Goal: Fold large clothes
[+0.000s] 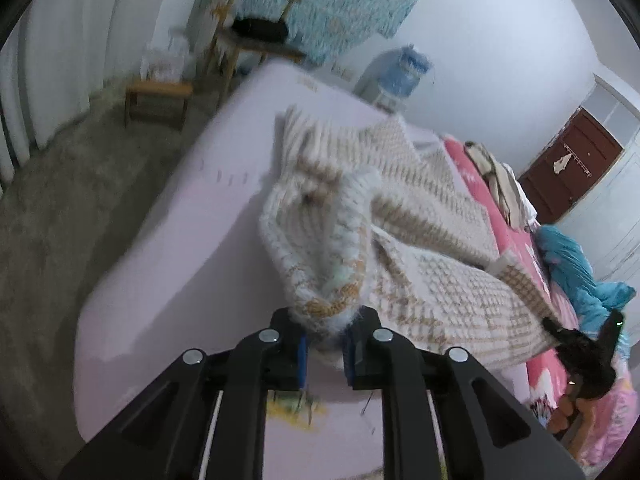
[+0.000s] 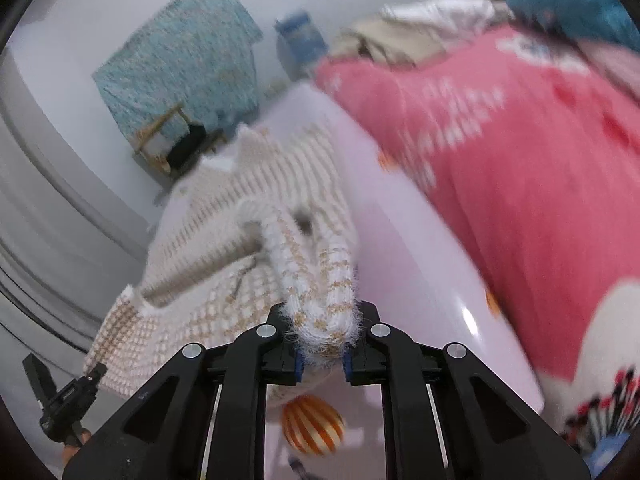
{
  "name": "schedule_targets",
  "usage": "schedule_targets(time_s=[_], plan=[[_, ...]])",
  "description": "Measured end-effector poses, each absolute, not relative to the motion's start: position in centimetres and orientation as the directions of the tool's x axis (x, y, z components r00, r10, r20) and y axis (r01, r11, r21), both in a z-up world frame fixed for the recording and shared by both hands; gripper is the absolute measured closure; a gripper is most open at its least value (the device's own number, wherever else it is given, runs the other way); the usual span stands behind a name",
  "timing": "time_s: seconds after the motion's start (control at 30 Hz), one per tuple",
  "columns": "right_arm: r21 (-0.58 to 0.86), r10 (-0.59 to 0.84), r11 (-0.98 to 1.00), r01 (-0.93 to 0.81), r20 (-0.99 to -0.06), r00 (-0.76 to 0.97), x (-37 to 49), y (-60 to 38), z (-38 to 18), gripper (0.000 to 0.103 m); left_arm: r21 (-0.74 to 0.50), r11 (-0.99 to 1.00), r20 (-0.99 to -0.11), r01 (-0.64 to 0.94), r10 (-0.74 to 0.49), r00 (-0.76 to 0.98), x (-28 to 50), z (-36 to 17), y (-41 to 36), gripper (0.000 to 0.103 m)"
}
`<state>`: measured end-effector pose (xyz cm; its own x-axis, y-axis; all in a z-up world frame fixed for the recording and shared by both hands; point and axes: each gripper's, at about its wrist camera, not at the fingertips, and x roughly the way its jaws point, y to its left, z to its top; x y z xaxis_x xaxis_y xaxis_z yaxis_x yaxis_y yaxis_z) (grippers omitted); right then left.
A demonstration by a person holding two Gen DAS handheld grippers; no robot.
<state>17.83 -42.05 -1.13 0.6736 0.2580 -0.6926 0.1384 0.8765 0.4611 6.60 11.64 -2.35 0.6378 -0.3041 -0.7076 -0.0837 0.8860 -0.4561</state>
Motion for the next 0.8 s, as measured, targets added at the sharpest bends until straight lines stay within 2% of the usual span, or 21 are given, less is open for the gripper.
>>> schedule_targets(time_s=[0.03,0.13,0.2,0.27,0.3,0.43,0.53,0.7,0.73,0.77,0.8], plan=[[0.470,0.271,0.870,0.149,-0.709,0.651,17.7,-42.2,-2.0,0.086,-0.468,0.878,-0.725,-0.099,-0.318,0.611,6.5,-3.4,12.1,0.084],[0.488,0.293,0.851,0.195,-0.748,0.595,17.2,-43.3,-3.9,0.070,-0.529,0.834,-0.741,-0.157,-0.364,0.565,6.1,-4.8,13.6,0.076],[0.463,0.261,0.860,0.212,-0.759,0.596,16.3,-44.2,-3.3,0.045,-0.548,0.819,-0.729,-0.171,-0.368,0.577,5.4,-4.2,14.9,0.065],[0.441,0.235,0.872,0.211,-0.757,0.610,15.4,-44.8,-2.1,0.040,-0.547,0.820,-0.698,-0.168,-0.336,0.632,4.2,-2.7,16.5,0.055],[0.425,0.219,0.881,0.209,-0.758,0.615,15.0,-45.0,-1.3,0.040,-0.543,0.823,-0.686,-0.165,-0.321,0.653,3.9,-2.0,16.9,0.052],[0.407,0.215,0.900,0.158,-0.729,0.650,15.2,-44.3,0.7,0.038,-0.505,0.853,-0.658,-0.134,-0.279,0.699,4.6,0.0,17.5,0.052],[0.373,0.231,0.924,0.083,-0.718,0.657,17.9,-41.6,1.1,0.039,-0.466,0.880,-0.668,-0.090,-0.283,0.688,7.2,0.3,15.9,0.052],[0.198,0.153,0.980,0.002,-0.764,0.627,23.4,-36.4,0.3,0.039,-0.191,0.982,-0.765,0.015,-0.158,0.624,12.7,-1.0,9.6,0.052],[0.182,0.152,0.983,-0.016,-0.764,0.627,24.3,-35.7,0.0,0.040,-0.158,0.987,-0.770,0.038,-0.147,0.621,13.4,-1.4,8.6,0.052],[0.175,0.151,0.984,-0.023,-0.768,0.622,24.9,-35.5,-0.1,0.046,-0.145,0.988,-0.776,0.046,-0.142,0.614,14.0,-1.7,8.2,0.053],[0.165,0.146,0.986,-0.026,-0.777,0.613,25.5,-35.4,-0.5,0.055,-0.136,0.989,-0.784,0.051,-0.139,0.605,14.6,-2.1,7.8,0.059]])
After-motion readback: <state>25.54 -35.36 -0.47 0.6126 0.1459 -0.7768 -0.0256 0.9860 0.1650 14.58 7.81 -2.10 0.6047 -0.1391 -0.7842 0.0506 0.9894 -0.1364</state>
